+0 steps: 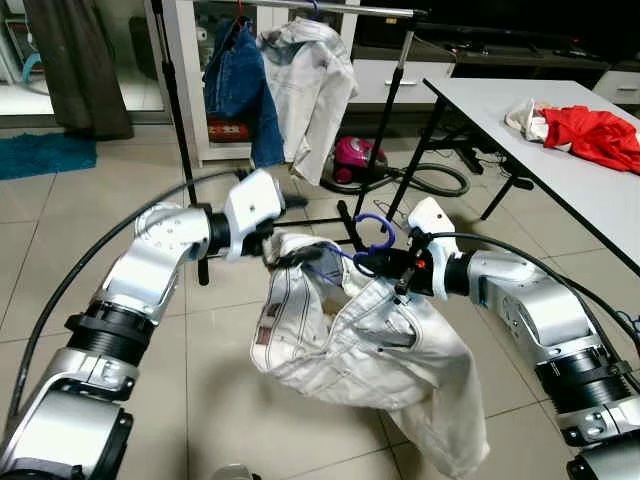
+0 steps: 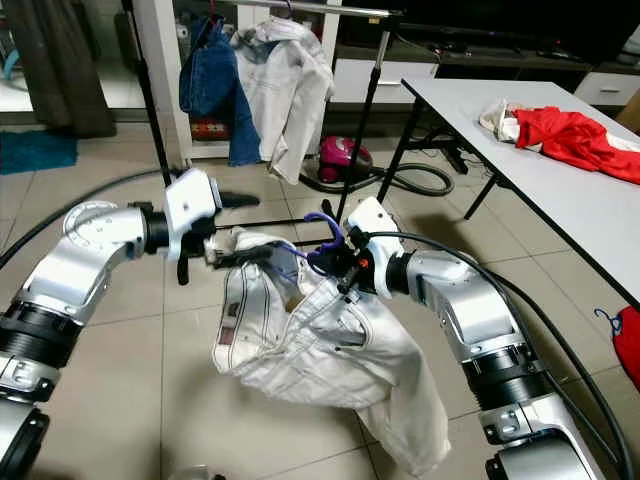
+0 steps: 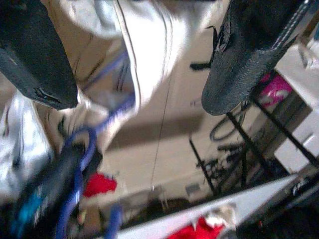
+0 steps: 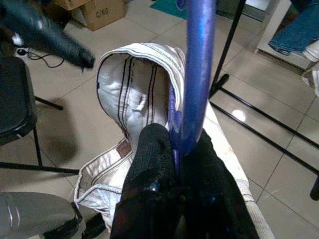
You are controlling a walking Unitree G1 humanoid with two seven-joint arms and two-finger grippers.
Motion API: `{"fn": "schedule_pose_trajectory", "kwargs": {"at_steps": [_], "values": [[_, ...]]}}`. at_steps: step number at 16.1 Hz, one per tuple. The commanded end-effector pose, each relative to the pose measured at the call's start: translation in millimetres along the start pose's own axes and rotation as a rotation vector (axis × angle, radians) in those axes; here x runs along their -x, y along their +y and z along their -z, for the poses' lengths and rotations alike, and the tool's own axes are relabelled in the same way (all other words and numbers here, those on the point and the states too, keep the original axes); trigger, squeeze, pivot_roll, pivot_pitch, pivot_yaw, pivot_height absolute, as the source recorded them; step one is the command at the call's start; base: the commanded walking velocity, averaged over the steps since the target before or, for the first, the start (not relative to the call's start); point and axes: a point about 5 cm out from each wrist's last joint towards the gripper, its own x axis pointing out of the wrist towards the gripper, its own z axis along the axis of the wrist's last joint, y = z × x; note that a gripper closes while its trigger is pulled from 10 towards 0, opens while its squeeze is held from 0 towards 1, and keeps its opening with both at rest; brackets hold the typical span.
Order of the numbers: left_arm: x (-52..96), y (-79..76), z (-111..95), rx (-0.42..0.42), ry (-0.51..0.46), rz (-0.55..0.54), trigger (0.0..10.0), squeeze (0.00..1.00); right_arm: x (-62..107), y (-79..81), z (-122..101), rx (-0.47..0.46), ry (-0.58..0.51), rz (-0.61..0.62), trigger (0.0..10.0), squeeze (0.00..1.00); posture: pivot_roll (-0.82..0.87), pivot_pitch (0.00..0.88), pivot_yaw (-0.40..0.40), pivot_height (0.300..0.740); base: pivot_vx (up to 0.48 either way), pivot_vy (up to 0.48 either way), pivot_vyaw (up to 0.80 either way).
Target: Hang hanger
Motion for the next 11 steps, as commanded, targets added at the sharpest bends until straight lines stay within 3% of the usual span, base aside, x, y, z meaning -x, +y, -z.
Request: {"fn": "schedule_pose_trajectory", "kwargs": {"at_steps": [1,4,5,6,11], "values": [[-2.4,1.3,-1.6,-0.052,0.042,0.016,10.0,0.00,6.4,-3.8,-14.6,0.025,-0.056,0.041,0.0,0.00,0.06,0.000,-0.105,0.740,0.000,0.000,0.00],[-0.5,2.0,3.2,-0.076,0.086,0.046,9.6,0.00,5.8,-0.6,-16.8,0.025,-0.063,0.042,0.0,0.00,0.06,0.000,-0.105,0.740,0.000,0.000,0.00],[-1.4,2.7,3.6,-0.065,0.082,0.052,7.6,0.00,5.4,0.2,-17.5,0.025,-0.065,0.042,0.0,0.00,0.06,0.000,-0.105,0.740,0.000,0.000,0.00],[-3.7,2.7,4.1,-0.059,0.082,0.055,0.0,0.00,4.6,1.2,-18.5,0.025,-0.067,0.040,0.0,0.00,0.06,0.000,-0.093,0.740,0.000,0.000,0.00],[-13.2,13.7,13.8,-0.110,0.197,-0.064,0.0,0.00,2.9,5.4,-21.0,0.029,-0.070,0.033,0.0,0.00,0.05,0.000,-0.084,0.740,0.000,0.000,0.00]]}}
